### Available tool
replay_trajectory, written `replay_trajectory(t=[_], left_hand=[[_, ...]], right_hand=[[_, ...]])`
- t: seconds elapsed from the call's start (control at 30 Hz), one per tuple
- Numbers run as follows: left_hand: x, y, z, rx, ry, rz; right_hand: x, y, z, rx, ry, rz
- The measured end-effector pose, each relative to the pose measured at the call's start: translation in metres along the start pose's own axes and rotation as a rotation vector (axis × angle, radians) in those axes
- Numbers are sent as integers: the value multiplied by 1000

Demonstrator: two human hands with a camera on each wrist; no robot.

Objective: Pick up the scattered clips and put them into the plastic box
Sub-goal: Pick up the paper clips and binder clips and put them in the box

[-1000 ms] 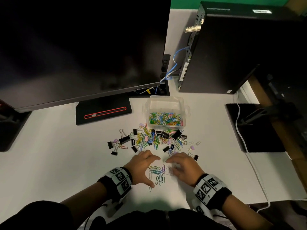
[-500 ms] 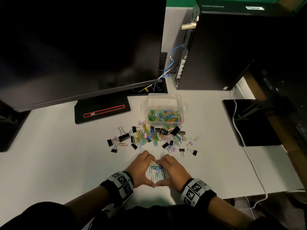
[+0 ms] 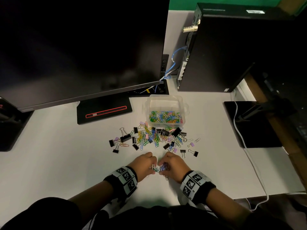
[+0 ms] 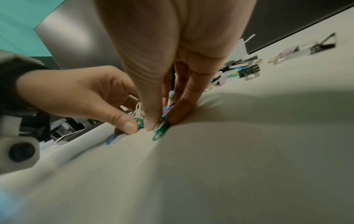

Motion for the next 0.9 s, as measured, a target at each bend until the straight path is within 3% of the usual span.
replay_trajectory(t=[0.3,0.6,0.9], left_hand=[[-6,-6,-10,-24,-112,164],[-6,-7,-13,80,-261,159],[-15,-39,-14,117,-361,231]], right_hand=[[-12,-4,-3,34,-45,-35],[-45,-26,-15,73,3,105],[-110,-64,-27,190,-164,-192]])
Point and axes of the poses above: each hand's wrist, its own y-axis away from the middle knuckle, its own x-axis out of the palm, z = x × y, the point moved 1 cm from there along -y, towards the middle knuckle, and after that the axes turned 12 degrees about -z, right-handed, at the moved point
